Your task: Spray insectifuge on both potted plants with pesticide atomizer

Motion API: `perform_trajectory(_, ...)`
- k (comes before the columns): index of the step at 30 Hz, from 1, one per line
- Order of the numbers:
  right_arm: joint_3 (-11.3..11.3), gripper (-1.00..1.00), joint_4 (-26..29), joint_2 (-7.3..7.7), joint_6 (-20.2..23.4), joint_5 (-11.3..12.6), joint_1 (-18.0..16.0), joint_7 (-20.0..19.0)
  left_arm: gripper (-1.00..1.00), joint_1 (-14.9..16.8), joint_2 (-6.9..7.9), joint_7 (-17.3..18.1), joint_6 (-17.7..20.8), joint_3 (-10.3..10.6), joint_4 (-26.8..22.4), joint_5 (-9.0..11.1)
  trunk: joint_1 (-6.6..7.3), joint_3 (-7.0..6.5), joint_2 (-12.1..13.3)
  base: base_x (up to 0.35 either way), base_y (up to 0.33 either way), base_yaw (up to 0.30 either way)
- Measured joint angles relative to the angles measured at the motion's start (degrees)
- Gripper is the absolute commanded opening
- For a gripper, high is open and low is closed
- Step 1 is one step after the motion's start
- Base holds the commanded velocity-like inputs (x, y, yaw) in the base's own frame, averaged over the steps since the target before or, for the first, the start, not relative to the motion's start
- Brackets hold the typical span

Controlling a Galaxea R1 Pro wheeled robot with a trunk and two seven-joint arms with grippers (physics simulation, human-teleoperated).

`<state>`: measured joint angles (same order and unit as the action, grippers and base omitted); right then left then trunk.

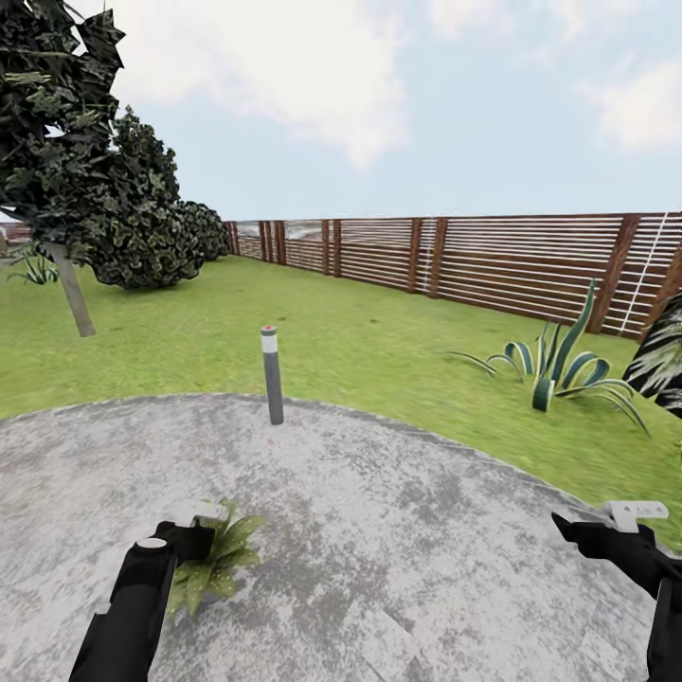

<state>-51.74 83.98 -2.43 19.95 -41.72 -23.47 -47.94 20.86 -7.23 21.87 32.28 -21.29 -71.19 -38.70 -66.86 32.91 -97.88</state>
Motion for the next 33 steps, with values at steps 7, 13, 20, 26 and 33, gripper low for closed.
perform_trajectory(7, 0.0, 1.00, 0.0, 0.00, 0.0, 0.0, 0.0, 0.0, -1.00, -0.1, -0.01, 0.1, 0.0, 0.0, 0.0, 0.0, 0.00, -0.09, 0.0, -0.001, -0.021, 0.000)
perform_trajectory(13, 0.1, 1.00, -0.1, -0.02, 0.0, 0.0, 0.0, -0.1, -1.00, -0.1, -0.01, 0.1, 0.0, 0.0, 0.0, 0.0, 0.00, -0.09, 0.0, 0.000, 0.000, 0.000)
perform_trajectory(20, 0.1, 1.00, -0.1, -0.07, 0.0, 0.1, 0.0, -0.1, -1.00, -0.1, -0.01, 0.1, 0.0, 0.0, 0.0, 0.0, 0.00, -0.09, 0.0, 0.000, 0.000, 0.000)
perform_trajectory(26, 0.1, 1.00, -0.1, -0.08, 0.0, 0.1, 0.0, -0.1, -1.00, -0.3, 0.04, -0.1, 0.0, -0.3, -0.1, -0.1, 0.00, -0.09, 0.0, 0.000, 0.000, 0.000)
perform_trajectory(33, 0.1, 1.00, -0.1, -0.08, 0.0, 0.1, 0.0, -0.1, -1.00, -0.9, 0.42, 0.3, 0.0, -8.0, -0.2, -0.1, 0.00, -0.09, 0.0, 0.000, 0.000, 0.000)
